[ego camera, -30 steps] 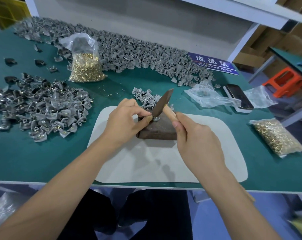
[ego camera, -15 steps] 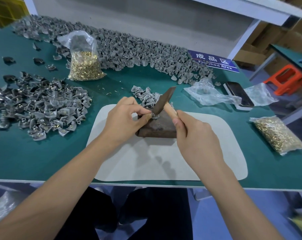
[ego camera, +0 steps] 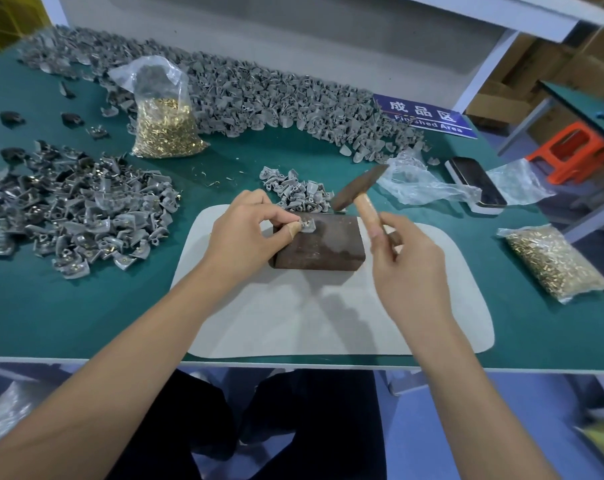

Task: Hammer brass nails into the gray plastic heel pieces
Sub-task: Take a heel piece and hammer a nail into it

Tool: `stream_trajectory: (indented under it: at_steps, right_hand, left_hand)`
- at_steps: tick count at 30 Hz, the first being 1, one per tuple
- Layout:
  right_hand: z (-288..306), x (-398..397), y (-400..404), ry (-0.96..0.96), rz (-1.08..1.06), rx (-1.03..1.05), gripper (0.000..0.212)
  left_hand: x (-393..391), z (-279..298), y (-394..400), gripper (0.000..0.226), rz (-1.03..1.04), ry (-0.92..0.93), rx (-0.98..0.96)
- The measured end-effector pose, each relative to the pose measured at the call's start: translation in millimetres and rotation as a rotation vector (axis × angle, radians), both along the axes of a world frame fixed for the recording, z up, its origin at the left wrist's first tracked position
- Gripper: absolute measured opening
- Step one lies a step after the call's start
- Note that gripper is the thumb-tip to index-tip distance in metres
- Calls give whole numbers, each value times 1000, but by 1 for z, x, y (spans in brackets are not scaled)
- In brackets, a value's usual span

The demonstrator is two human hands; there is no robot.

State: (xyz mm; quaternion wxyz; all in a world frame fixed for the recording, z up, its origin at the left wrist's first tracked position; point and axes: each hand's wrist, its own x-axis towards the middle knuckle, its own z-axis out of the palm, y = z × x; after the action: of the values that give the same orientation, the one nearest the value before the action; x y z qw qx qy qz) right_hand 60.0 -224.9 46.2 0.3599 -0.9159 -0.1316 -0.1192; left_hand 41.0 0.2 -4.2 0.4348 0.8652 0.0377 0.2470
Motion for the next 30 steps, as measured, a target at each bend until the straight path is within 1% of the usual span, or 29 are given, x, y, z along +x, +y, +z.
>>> stream_trajectory:
  at_steps: [2,3,5,6,9,10,14,16,18,20,22,24,30]
  right_hand:
    - [-5,21,-8,130,-114,128,22]
    - [-9,29,-11,194,-160,157,24]
    - [-18,39,-13,275,-215,129,27]
    - [-24,42,-13,284,-225,80,26]
    - [-36,41,-6,229,-258,-167,21]
    - [-38,40,-3,219,-271,-198,22]
    - [-39,35,6,189,-268,-187,26]
    - [-35,31,9,137,-265,-192,28]
    - [-29,26,15,7,-208,-126,28]
    - [-23,21,24,-132,-58,-55,22]
    - [-23,17,34,-199,102,-30,16]
    - [-25,13,45,-212,194,-56,12]
    - [-32,12,57,-176,195,-36,9]
  left_hand:
    - [0,0,0,2,-25,4,-8]
    - [0,0,0,3,-44,2,-3]
    - [-1,0,0,4,-75,-3,0]
    - [0,-1,0,4,-80,-6,0]
    - [0,-2,1,4,-82,-14,24]
    - [0,-2,1,4,-94,-19,35]
    - [-1,-4,0,6,-131,-52,66]
    - [0,-5,0,6,-123,-56,69]
    - [0,-5,0,6,-118,-64,71]
    - [-1,-5,-1,6,-116,-72,70]
    - [-1,-4,-1,7,-113,-76,72]
    - [-1,-3,-2,7,-111,-73,78]
    - [-2,-2,0,8,-119,-68,76]
